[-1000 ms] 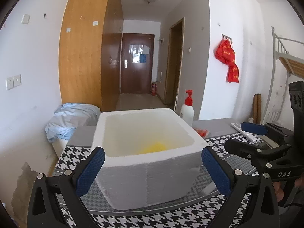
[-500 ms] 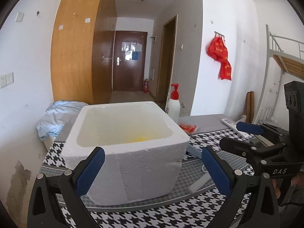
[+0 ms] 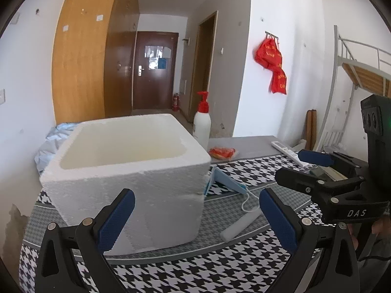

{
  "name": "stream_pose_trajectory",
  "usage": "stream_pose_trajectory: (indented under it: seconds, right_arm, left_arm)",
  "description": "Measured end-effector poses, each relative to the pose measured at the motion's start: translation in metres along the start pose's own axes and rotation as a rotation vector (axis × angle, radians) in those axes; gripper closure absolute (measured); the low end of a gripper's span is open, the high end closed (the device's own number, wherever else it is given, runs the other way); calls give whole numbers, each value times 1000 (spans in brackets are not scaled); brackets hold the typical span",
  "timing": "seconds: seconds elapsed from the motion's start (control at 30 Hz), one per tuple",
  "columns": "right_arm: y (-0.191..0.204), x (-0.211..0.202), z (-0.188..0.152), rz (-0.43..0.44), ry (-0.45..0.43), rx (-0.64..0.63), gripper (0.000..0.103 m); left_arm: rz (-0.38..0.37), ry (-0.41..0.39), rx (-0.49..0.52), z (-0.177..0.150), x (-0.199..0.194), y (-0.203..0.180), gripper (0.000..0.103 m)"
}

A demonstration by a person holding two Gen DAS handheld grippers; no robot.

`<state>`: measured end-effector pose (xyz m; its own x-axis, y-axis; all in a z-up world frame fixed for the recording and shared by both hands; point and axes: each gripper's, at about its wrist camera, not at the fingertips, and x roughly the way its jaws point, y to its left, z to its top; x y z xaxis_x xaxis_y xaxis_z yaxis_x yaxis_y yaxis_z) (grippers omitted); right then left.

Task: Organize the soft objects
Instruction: 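Withdraw both open tools from the foam box toward the blue mask, then move left tool toward the white foam strip while right tool nears the blue mask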

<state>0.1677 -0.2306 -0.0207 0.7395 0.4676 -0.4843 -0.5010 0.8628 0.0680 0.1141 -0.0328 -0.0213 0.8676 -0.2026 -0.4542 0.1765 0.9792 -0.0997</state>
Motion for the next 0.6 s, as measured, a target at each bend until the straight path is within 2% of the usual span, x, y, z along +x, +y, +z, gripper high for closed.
stream_pose_trajectory:
  seconds: [0.6]
  right_arm:
    - [-35,2,-16,-18,39,32,9]
  left_arm:
    - [-47,64,25,-12,27,-30,1]
